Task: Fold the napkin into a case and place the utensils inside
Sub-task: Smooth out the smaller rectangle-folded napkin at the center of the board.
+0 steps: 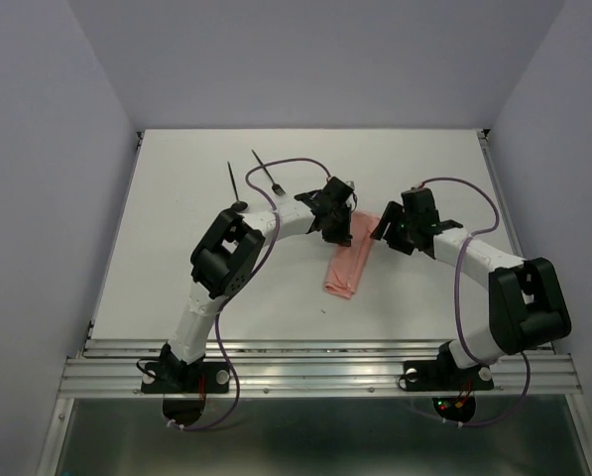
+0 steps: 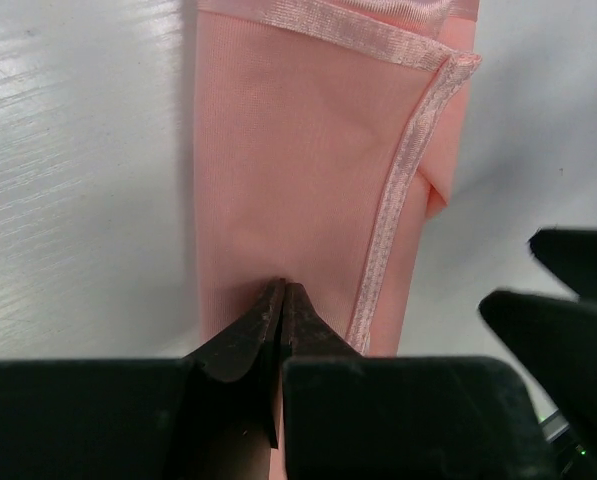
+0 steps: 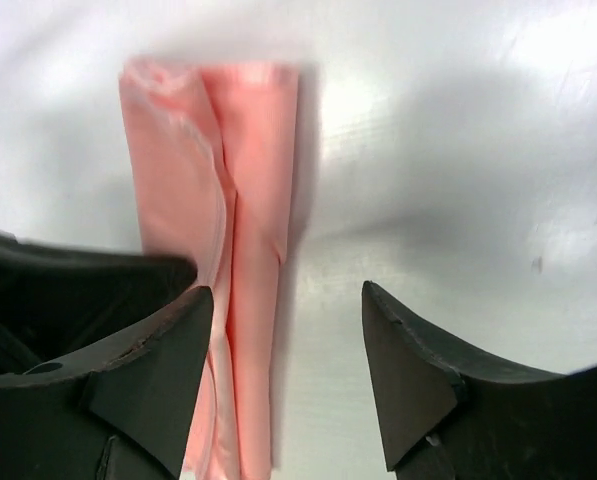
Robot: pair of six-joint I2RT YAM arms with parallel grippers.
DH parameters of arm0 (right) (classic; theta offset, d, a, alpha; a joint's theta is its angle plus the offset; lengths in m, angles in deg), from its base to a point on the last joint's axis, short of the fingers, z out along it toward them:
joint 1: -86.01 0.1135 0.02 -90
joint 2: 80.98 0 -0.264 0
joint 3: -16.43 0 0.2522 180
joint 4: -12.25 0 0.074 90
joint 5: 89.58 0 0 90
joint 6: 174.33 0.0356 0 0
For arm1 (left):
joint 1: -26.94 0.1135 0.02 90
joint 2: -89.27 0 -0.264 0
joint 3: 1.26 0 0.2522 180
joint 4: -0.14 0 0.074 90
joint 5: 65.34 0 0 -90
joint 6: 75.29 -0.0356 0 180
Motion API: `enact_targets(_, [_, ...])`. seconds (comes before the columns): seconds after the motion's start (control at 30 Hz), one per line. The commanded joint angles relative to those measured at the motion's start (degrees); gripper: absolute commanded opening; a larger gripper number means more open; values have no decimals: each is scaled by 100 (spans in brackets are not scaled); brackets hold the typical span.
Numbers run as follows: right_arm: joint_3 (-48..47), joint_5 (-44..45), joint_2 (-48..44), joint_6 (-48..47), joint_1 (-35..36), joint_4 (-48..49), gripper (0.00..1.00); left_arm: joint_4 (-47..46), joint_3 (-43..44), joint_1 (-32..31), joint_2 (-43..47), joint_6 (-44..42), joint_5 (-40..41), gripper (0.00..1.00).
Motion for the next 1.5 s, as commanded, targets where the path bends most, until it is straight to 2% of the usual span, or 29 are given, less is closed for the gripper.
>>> enact_targets(0.0, [-664, -349, 570, -613, -363, -71, 69, 20, 16, -18, 80, -162, -88, 10])
enact_targets(0.13, [-1497, -754, 1231, -964, -416, -71, 75, 20, 86, -18, 71, -170, -132, 10])
enact_targets(0.43, [-2132, -1124, 2303, -965, -469, 96, 71, 90, 191, -18, 88, -267, -150, 10])
enact_targets(0.53, [-2106, -1010, 2462, -877, -469, 131, 61, 99, 174, -18, 115, -346, -132, 10])
enact_targets(0.63, [-1949, -939, 2489, -728, -469, 289, 45, 73, 95, -18, 220, -486, -97, 10])
enact_targets(0.67, [-1896, -930, 2471, -641, -469, 333, 35, 81, 60, -18, 238, -539, -80, 10])
enact_targets(0.73, [-1668, -1052, 2401, -500, -469, 525, 28, 99, 42, -27, 316, -705, -62, 10])
enact_targets(0.83, [-1351, -1298, 2226, -298, -469, 850, 24, 186, 77, -27, 404, -986, -62, 11])
enact_targets(0.97, [-501, -1449, 1884, 307, -408, 1333, 19, 336, 121, -10, 571, -1390, 52, 17])
enact_targets(1.17, [529, -1221, 1294, 1414, -92, 1976, 19, 494, 112, 43, 923, -1805, 307, 26])
enact_targets(1.27, [794, -1054, 1083, 1732, 67, 2134, 19, 477, -1, 52, 1133, -1963, 395, 39])
enact_targets(1.33, [742, -992, 1021, 1742, 129, 2074, 23, 416, -72, 52, 1283, -1972, 387, 48])
enact_targets(1.37, [689, -948, 1012, 1672, 129, 2021, 26, 380, -159, 43, 1336, -1972, 369, 59])
enact_targets(1.4, [602, -904, 1012, 1628, 129, 1925, 30, 354, -221, 43, 1389, -1946, 395, 62])
enact_targets(1.43, [401, -747, 977, 1480, 129, 1680, 39, 328, -300, 26, 1467, -1902, 491, 66])
enact_targets(1.47, [303, -667, 960, 1391, 129, 1565, 41, 336, -362, 0, 1512, -1876, 588, 66])
